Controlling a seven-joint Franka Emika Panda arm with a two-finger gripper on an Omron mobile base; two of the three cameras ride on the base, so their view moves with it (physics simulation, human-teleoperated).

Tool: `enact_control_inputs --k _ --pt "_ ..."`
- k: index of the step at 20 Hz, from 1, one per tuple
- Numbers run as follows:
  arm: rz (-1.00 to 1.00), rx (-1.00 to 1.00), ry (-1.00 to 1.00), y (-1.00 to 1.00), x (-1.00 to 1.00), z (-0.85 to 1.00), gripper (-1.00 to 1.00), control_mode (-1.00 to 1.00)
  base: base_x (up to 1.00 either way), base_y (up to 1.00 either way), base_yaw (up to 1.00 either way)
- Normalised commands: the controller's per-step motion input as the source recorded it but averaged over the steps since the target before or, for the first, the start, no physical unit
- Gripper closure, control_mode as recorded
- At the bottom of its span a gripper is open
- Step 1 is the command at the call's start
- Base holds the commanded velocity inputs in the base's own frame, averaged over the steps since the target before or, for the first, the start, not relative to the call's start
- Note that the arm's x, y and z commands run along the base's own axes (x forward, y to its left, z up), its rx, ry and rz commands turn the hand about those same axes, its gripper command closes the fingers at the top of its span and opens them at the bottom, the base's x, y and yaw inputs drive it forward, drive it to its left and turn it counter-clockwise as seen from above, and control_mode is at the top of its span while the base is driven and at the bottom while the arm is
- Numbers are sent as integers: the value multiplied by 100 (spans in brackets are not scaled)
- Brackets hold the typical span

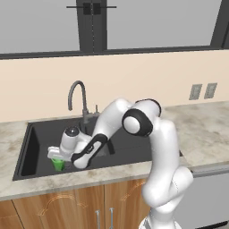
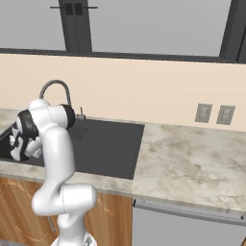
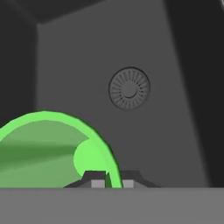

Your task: Move any existing items from the left basin to the right basin for drying. Then move the cup from the counter to the left basin of the sink for washing.

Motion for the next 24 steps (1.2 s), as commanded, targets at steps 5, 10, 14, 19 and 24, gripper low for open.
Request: enact_control_inputs --k 5,10,14,19,24 --pt "0 1 8 5 8 -10 -100 -100 0 0 0" --pt "0 0 0 0 0 3 -100 -100 0 0 0" --pt "-1 0 0 0 0 22 -100 -100 0 0 0" --pt "-3 -1 0 0 0 35 -100 -100 0 0 0" --pt "-5 -2 0 0 0 48 -100 -100 0 0 0"
